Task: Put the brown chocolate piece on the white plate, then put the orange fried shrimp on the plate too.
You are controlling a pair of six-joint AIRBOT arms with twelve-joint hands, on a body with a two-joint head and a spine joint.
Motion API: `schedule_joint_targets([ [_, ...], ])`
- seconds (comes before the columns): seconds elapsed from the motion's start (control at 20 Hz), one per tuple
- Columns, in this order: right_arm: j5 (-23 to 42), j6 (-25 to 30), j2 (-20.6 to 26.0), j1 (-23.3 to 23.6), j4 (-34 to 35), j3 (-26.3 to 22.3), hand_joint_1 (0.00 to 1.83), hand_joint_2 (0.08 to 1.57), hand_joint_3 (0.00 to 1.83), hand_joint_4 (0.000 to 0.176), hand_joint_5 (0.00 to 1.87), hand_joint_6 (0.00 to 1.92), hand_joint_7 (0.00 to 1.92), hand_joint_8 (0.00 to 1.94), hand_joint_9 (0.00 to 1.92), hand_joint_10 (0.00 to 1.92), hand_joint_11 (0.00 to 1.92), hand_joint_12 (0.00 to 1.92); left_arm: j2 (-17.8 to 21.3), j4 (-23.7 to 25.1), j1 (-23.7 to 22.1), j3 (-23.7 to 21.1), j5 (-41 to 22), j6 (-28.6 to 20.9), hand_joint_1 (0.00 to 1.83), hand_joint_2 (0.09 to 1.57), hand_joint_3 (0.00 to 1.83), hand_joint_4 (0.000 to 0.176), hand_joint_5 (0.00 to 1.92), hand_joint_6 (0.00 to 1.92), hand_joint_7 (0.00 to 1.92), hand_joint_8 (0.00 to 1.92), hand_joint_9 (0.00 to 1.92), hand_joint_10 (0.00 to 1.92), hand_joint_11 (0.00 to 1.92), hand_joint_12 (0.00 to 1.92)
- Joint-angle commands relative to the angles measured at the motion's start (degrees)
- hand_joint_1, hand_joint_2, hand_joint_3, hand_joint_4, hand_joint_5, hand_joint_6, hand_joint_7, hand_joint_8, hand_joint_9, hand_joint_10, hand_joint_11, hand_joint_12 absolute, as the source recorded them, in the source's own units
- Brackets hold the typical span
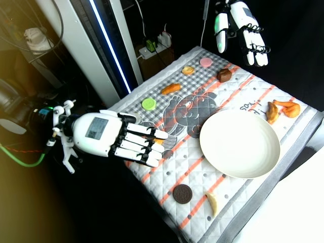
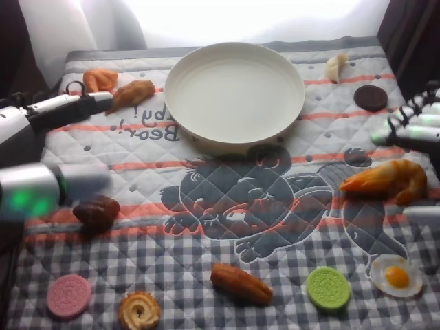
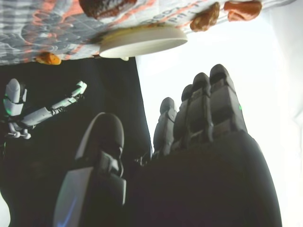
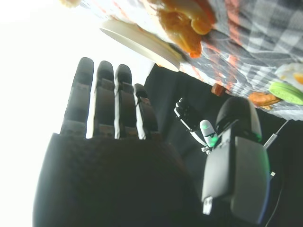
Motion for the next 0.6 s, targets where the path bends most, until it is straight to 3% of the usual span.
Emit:
schedule_joint_targets([
  [0.0, 6.5, 0.0, 0.6, 0.0, 1.0, 0.1, 0.52, 1.25, 0.01, 0.000, 0.54, 0.00, 0.46, 0.00, 0.41, 0.00, 0.15, 0.60, 0.1, 0.4, -0.7, -0.2, -6.5, -0.2, 0.53, 0.94, 0.00, 0.176, 0.21, 0.00, 0.27, 0.00, 0.19, 0.01, 0.00, 0.67],
  [0.05, 6.5, 0.0, 0.6, 0.0, 1.0, 0.0, 0.54, 1.24, 0.00, 0.003, 0.51, 0.00, 0.40, 0.00, 0.36, 0.00, 0.10, 0.57, 0.1, 0.4, -0.7, -0.2, -6.7, -0.2, 0.53, 0.93, 0.00, 0.176, 0.20, 0.00, 0.26, 0.00, 0.19, 0.00, 0.00, 0.64],
  [0.1, 6.5, 0.0, 0.7, 0.0, 1.0, 0.0, 0.52, 1.23, 0.00, 0.029, 0.47, 0.00, 0.37, 0.00, 0.34, 0.00, 0.10, 0.57, 0.1, 0.5, -0.7, -0.3, -6.7, -0.2, 0.55, 0.92, 0.00, 0.176, 0.20, 0.00, 0.25, 0.00, 0.18, 0.00, 0.00, 0.64],
  [0.15, 6.5, 0.0, 0.8, 0.0, 1.0, 0.0, 0.47, 1.21, 0.00, 0.069, 0.42, 0.00, 0.33, 0.00, 0.30, 0.00, 0.08, 0.57, 0.1, 0.8, -0.7, -0.3, -6.5, -0.2, 0.56, 0.92, 0.00, 0.176, 0.20, 0.00, 0.24, 0.00, 0.18, 0.00, 0.00, 0.63],
  [0.2, 6.5, 0.0, 0.8, 0.0, 1.0, 0.0, 0.45, 1.21, 0.00, 0.083, 0.41, 0.00, 0.32, 0.00, 0.29, 0.00, 0.07, 0.57, 0.1, 0.6, -0.7, -0.3, -6.0, 0.9, 0.56, 0.92, 0.00, 0.176, 0.20, 0.00, 0.24, 0.00, 0.18, 0.00, 0.00, 0.63],
  [0.4, 6.6, 0.0, 0.9, 0.0, 1.0, -0.2, 0.39, 1.21, 0.00, 0.096, 0.35, 0.00, 0.31, 0.00, 0.29, 0.01, 0.07, 0.57, 0.0, -3.9, -0.7, -2.3, -4.8, 13.2, 0.68, 0.81, 0.00, 0.176, 0.14, 0.00, 0.18, 0.00, 0.18, 0.00, 0.00, 0.67],
  [0.5, 7.0, 0.0, 1.2, 0.0, 1.0, -0.4, 0.30, 1.20, 0.00, 0.106, 0.26, 0.00, 0.24, 0.00, 0.22, 0.00, 0.02, 0.55, -0.7, -5.8, -0.7, -2.3, -3.9, 16.9, 0.73, 0.76, 0.00, 0.176, 0.15, 0.00, 0.20, 0.00, 0.20, 0.00, 0.00, 0.66],
  [0.55, 7.4, 0.0, 1.5, 0.0, 1.0, -0.6, 0.32, 1.09, 0.00, 0.169, 0.11, 0.00, 0.12, 0.00, 0.08, 0.00, 0.00, 0.27, -1.5, -7.3, -0.7, -1.4, -2.6, 17.9, 0.73, 0.76, 0.00, 0.176, 0.16, 0.00, 0.23, 0.01, 0.23, 0.01, 0.00, 0.70],
])
